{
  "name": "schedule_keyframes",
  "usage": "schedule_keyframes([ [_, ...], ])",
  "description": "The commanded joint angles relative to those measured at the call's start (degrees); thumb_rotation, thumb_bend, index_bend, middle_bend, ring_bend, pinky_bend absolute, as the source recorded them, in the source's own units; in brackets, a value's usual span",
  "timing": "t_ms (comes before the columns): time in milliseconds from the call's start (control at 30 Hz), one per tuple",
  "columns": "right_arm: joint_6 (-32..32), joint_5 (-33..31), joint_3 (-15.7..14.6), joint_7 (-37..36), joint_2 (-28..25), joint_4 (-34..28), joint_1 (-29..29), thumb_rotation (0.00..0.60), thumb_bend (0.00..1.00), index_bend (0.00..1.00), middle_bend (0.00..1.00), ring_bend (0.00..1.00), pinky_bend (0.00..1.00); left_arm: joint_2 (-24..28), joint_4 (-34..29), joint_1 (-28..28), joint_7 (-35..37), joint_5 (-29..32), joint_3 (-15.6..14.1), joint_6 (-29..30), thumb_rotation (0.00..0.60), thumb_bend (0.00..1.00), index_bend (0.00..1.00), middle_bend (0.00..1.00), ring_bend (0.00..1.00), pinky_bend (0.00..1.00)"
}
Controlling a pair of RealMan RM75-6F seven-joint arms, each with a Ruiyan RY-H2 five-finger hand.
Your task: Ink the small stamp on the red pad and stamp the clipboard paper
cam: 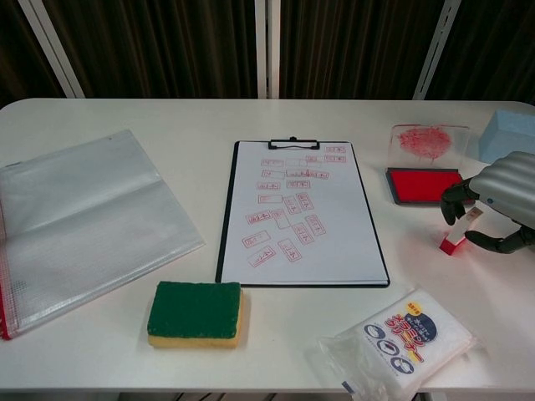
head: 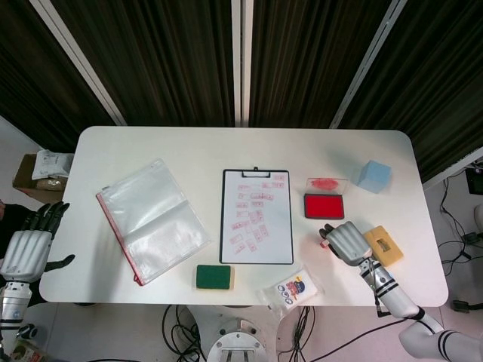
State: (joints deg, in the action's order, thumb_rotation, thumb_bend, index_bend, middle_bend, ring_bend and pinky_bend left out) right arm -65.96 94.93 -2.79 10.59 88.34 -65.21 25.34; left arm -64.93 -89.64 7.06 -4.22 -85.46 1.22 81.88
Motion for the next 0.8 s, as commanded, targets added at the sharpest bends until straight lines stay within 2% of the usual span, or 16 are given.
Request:
schedule_keyframes([
  [33,-0.03,-0.21,0.03,0.36,0.17,0.04,-0.03,0.600,0.32,0.49,0.47,0.79,1.00,-0.02,0.09,-0.01,0.06,0.06,-0.02,-0.07,0.600,0.00,0.04,0.07,0.06,0.16],
  [567,-1.13,-0.50,0.28,0.45,0.32,-0.14,0.02,0.600,0.37,0.60,0.55,0.79,1.00,-0.03,0.67,-0.15,0.79,0.26,0.01,-0.02,0.600,0.00,0.04,0.07,0.06,0.16],
  [800,-3.75,-0.32,1.84,-1.60,-0.86,-1.26,0.40,0.600,0.41,0.67,0.61,0.79,1.00,0.10,0.58,-0.25,0.78,0.23,0.03,0.15,0.600,0.00,0.04,0.07,0.06,0.16],
])
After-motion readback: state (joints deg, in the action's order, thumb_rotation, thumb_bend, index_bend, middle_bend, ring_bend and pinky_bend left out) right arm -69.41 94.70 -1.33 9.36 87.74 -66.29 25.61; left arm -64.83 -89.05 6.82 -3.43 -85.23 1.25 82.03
